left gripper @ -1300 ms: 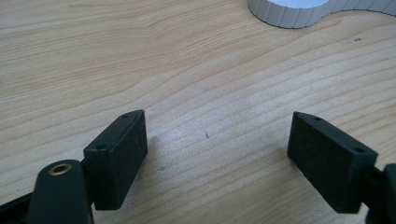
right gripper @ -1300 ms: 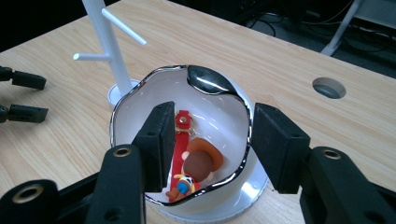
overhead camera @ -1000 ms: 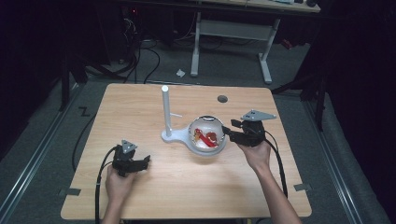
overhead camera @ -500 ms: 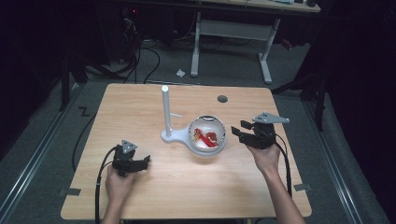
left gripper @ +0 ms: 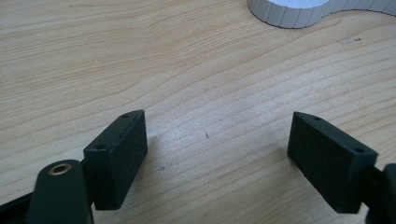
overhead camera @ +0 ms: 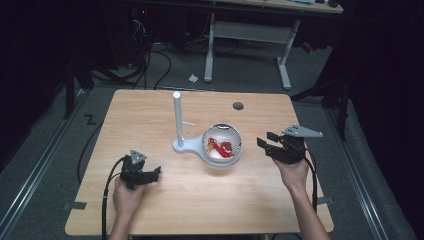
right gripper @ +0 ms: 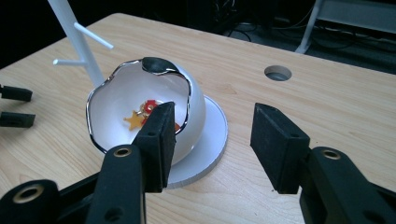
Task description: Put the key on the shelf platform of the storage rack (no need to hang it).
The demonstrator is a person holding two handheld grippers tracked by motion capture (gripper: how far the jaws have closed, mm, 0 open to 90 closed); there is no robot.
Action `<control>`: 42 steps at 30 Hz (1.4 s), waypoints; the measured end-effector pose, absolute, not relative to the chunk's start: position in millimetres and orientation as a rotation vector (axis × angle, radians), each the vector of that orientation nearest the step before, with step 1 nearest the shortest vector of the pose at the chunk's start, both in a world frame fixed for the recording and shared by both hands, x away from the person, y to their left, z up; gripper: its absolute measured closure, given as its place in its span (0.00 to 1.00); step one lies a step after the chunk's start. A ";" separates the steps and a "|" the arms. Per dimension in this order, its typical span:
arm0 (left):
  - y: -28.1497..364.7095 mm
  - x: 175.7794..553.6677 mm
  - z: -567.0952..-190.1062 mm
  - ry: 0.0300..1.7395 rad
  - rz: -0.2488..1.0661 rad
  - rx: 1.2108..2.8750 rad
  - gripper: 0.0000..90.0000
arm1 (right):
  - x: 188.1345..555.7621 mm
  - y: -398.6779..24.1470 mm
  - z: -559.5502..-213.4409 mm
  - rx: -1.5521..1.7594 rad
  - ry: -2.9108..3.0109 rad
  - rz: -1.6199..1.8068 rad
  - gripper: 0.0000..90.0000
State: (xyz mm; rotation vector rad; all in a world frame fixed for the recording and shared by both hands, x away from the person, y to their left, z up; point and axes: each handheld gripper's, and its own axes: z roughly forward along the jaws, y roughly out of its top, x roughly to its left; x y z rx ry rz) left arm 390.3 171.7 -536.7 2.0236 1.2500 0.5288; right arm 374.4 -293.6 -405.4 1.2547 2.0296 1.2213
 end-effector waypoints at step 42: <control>171.7 390.3 -536.7 1.250 0.529 2.024 0.23 | 331.8 -331.7 -422.0 1.328 1.946 1.259 0.56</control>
